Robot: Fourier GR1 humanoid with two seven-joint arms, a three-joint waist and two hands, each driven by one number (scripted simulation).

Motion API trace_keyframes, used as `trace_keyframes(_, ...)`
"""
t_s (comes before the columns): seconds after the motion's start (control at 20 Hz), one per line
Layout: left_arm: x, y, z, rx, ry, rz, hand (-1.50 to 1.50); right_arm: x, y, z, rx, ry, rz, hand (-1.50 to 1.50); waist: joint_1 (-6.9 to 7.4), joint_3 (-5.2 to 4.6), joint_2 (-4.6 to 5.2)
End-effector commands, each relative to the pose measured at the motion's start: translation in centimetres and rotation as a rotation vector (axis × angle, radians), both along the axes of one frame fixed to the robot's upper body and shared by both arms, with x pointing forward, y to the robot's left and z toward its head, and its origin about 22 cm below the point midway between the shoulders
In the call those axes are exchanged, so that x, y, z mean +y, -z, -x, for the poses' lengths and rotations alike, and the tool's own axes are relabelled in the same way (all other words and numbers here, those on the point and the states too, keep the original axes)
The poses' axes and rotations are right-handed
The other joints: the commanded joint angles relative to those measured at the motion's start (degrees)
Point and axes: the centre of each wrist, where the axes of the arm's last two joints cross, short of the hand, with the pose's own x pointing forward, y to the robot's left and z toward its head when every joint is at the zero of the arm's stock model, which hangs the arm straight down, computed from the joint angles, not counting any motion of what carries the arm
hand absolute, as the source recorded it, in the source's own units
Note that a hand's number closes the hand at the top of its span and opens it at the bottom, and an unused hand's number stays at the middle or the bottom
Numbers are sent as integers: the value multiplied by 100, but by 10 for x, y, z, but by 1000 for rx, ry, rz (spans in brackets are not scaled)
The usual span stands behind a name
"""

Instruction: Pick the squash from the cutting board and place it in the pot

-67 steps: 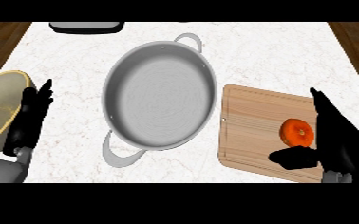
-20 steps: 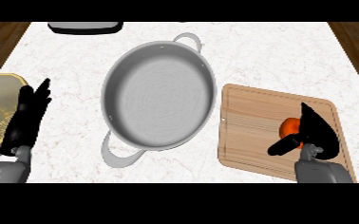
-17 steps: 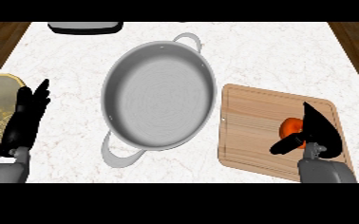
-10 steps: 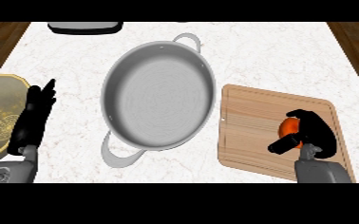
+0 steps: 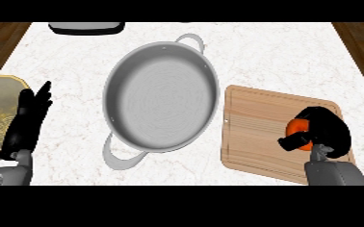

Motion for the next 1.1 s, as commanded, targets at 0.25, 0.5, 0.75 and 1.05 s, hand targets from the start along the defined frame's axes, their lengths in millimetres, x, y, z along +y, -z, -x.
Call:
trace_keyframes(0.25, -5, 13, 15, 5, -11, -1, 0, 35, -13, 63, -30, -287, 42, 150, -93, 2, -38)
trace_keyframes(0.5, 3, -8, 2, 8, -10, 5, 0, 53, -37, 119, -96, -385, 132, 150, -100, 4, -23)
trace_keyframes(0.75, 11, 1, 19, 15, -9, -4, 0, 60, -101, 139, -350, -342, 155, 150, -57, 2, -25)
trace_keyframes(1.05, 15, 1, 12, 14, -16, -5, 0, 77, -155, 167, -767, -449, 124, 150, -58, -5, -43)
